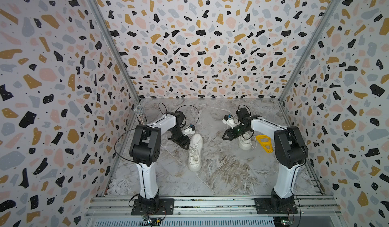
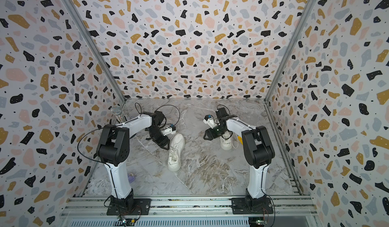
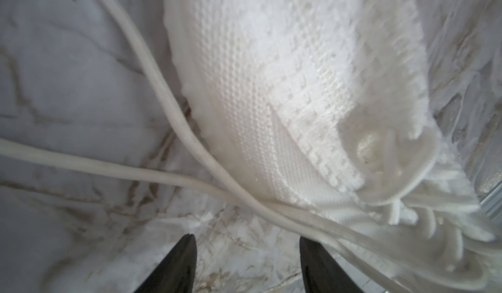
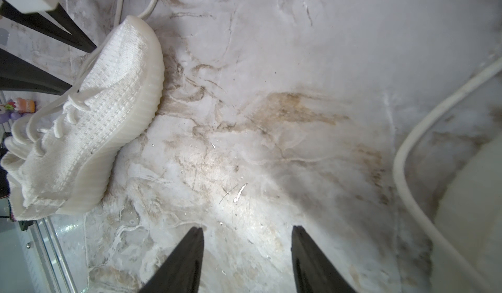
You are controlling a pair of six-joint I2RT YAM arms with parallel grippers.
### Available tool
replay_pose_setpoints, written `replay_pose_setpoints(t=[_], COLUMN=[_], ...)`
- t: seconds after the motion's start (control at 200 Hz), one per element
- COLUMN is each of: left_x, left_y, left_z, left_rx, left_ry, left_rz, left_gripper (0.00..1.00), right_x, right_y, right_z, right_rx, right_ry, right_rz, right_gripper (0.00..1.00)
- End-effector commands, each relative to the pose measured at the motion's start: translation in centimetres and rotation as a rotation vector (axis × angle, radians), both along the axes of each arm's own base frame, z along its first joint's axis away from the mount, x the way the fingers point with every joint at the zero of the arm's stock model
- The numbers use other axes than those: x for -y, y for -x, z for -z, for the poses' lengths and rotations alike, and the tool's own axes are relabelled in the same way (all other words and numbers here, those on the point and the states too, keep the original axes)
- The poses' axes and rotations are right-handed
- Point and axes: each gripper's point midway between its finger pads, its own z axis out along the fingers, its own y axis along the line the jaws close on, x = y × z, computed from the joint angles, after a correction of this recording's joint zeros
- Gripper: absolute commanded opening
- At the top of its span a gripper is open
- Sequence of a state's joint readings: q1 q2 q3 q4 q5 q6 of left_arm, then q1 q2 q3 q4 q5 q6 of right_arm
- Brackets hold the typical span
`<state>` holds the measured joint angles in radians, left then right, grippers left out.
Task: Tie the shoes
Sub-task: Cross the shoelace with the shoelace.
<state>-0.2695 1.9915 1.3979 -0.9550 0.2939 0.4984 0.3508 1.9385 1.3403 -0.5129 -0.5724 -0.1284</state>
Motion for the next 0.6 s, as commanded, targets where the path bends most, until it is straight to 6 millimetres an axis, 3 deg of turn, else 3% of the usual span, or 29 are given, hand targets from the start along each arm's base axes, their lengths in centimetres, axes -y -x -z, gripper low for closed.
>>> replay_pose_setpoints(t=[0.0,0.275,0.596], left_x=[0.0,-0.8,1.8], left_y=[-1.0,0.0,0.1], left_z=[-1.0,-2.4,-3.7], left_rx=[0.098,0.158,0.115], left_ry=[-0.009,0.023,0.208], left_rz=[0.031,0.075,0.049], left_gripper=[0.63,0.66,0.70], right_x=[-0.1,0.2,0.1], right_y=[-0.3,-0.3,0.0], right_z=[-1.0,-0.8,-1.1], right_rx=[0.009,0.008,0.014], right_ry=[-0.009,0.004,-0.012], right_rz=[-0.011,-0.010,-0.037], right_gripper=[0.56,0.56,0.57])
